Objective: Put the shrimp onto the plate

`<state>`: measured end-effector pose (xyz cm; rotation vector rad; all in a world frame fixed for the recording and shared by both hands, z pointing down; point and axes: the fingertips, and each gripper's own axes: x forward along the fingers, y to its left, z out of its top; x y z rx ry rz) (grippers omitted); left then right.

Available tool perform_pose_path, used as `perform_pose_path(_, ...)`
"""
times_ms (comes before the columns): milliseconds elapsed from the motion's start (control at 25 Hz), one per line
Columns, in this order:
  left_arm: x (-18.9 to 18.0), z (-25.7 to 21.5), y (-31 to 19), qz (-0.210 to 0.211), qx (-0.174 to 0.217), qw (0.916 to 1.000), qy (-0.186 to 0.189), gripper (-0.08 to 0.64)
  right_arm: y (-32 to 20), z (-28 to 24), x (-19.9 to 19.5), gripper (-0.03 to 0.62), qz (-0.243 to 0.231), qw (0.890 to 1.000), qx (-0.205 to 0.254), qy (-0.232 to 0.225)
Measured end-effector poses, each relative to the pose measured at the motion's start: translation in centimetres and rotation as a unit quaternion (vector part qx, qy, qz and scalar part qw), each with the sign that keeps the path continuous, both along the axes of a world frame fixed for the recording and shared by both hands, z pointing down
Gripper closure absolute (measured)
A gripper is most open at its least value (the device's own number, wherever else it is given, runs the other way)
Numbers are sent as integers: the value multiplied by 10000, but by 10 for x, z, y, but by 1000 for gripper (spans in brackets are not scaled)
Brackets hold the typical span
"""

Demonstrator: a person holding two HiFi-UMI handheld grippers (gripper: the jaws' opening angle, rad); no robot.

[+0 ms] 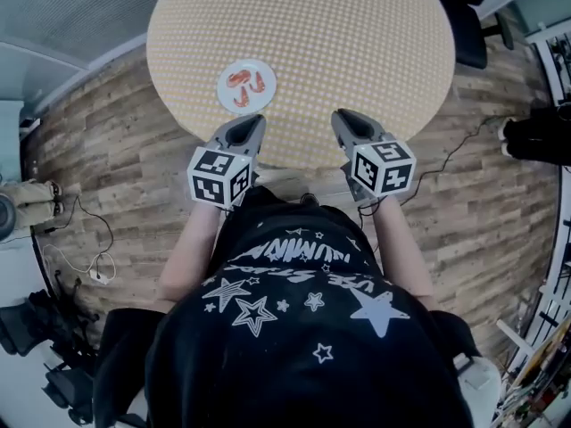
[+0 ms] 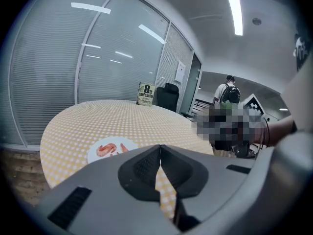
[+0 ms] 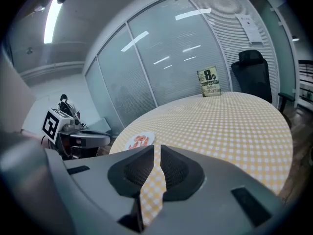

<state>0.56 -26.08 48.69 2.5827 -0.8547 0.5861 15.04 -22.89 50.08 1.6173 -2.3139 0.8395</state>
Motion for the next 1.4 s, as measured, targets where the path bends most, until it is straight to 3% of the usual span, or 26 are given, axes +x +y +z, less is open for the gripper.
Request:
perform_pose_path(480,29,-9,61,-605,52,9982,-27,551,60,6,49,537,-121,9994,-36,-313)
perform_pose_path(680,28,-9,80,-495,98,9985,-199,551,68,4,36,537,-360,9986,-5,-378)
perform_pose_path(1400,-39,-11,140,-640,-8,9979,123,551,106,0,-56,538,-952,9951,-154,-204)
